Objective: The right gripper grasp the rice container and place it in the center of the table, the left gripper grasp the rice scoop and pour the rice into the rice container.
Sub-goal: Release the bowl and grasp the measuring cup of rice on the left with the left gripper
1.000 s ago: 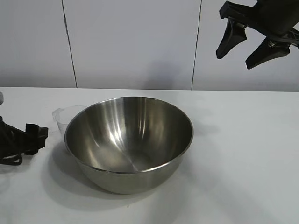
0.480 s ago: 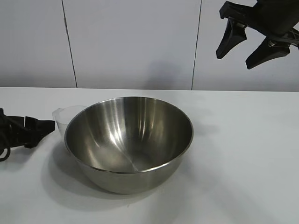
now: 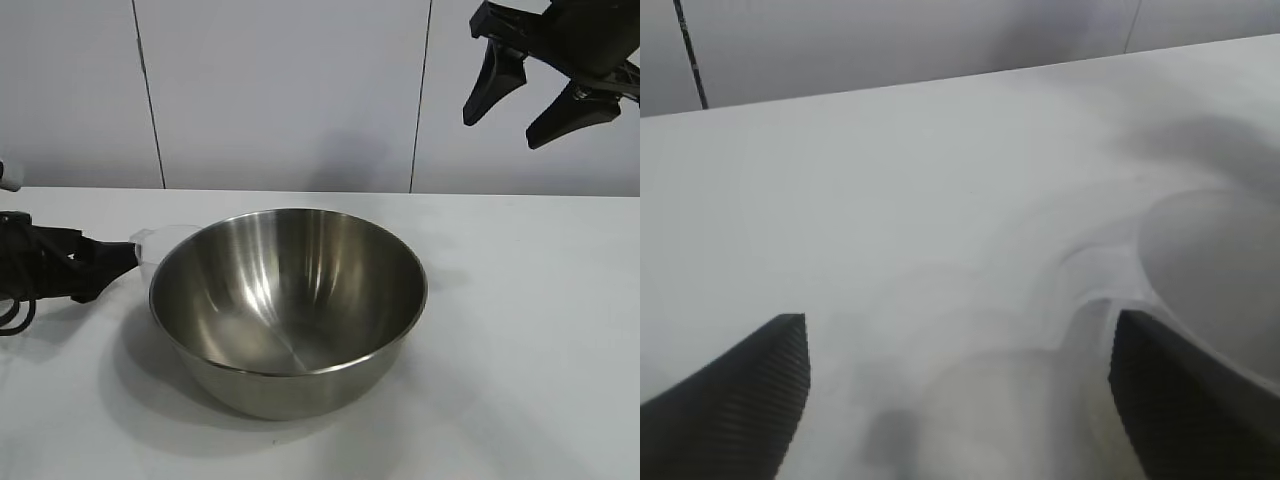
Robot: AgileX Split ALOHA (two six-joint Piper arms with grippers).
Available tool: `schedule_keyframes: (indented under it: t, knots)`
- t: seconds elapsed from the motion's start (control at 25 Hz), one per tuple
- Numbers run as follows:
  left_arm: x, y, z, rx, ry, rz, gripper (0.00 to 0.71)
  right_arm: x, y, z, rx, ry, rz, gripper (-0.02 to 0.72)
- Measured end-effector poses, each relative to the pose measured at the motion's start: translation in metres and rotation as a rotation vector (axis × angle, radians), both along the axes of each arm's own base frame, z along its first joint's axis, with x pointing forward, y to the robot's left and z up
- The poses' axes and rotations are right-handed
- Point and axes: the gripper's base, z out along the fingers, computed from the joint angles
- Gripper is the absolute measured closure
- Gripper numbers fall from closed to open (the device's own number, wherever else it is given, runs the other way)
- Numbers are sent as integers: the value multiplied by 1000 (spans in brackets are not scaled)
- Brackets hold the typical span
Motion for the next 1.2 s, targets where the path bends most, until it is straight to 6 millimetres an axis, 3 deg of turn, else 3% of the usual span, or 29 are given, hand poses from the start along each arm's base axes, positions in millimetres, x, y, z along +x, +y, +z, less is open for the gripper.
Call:
schedule_keyframes:
  t: [0.32, 1.2]
  knots:
    - [-3, -1, -24, 0, 68, -10, 120, 0, 0, 0, 0, 0, 0, 230]
    - [25, -5, -10, -28, -36, -55, 146, 1, 0, 1, 2, -10, -5, 230]
